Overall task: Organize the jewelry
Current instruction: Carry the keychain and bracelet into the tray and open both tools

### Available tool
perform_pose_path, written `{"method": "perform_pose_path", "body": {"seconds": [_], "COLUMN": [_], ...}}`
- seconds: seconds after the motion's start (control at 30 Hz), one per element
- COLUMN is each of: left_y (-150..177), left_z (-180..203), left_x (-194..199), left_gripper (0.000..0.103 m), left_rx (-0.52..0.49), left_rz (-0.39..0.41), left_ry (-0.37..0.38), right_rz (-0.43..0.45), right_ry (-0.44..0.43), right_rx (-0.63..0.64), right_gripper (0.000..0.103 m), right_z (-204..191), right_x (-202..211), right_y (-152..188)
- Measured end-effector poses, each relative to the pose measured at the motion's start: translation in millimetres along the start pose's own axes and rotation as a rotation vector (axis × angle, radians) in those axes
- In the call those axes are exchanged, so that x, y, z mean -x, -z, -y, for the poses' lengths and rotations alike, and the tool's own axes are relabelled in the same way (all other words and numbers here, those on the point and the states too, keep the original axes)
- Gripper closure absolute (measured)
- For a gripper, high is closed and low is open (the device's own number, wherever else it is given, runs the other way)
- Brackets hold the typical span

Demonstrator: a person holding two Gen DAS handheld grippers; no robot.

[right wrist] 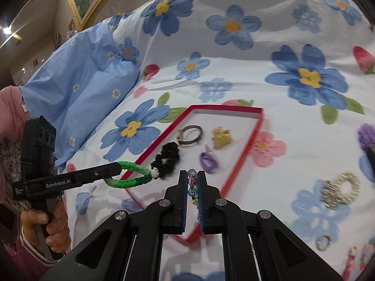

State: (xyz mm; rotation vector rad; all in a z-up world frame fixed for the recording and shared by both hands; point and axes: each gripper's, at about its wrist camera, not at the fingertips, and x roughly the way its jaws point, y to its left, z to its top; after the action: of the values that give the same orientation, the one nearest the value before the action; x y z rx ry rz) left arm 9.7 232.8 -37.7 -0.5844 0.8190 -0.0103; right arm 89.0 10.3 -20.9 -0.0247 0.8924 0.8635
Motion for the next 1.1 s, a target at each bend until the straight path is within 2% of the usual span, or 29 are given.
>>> {"method": "perform_pose_path", "body": {"seconds": [0.37, 0.7, 0.83, 0.9, 1.1], "left_y": [-7.9, -7.6, -6.0, -5.7, -5.5], "left_z": [-20.7, -36.2, -39.2, -39.5, -40.6], "left_x": [-29.9, -55.6, -60.9, -62.6, -65.0], "left_gripper": [0.094, 0.093, 0.093, 0.091, 0.071], "left_rx": [0.035, 0.028, 0.029, 0.027, 0.03], "left_rz": [-0.02, -0.062, -0.075, -0.079, -0.085], "left_ry": [-0.008, -0.087, -0.096, -0.1, -0.126], "right_rz": [-0.063, -0.127, -0.152, -0.161, -0.187], "right_ry": [-0.032, 0.064, 0.089, 0.098, 0.127], "right_rx": [0.005, 0.013, 0.021, 0.026, 0.059], "right_gripper": [0.096, 0.096, 0.095, 0.095, 0.094], "right_z": [-10.3, 13.1, 18.5, 19.4, 17.9], "right_x": [-50.0, -83.5, -93.0, -96.2, -102.5], "right_y": [-4.1, -1.6, -0.6, -0.3, 0.5]}}
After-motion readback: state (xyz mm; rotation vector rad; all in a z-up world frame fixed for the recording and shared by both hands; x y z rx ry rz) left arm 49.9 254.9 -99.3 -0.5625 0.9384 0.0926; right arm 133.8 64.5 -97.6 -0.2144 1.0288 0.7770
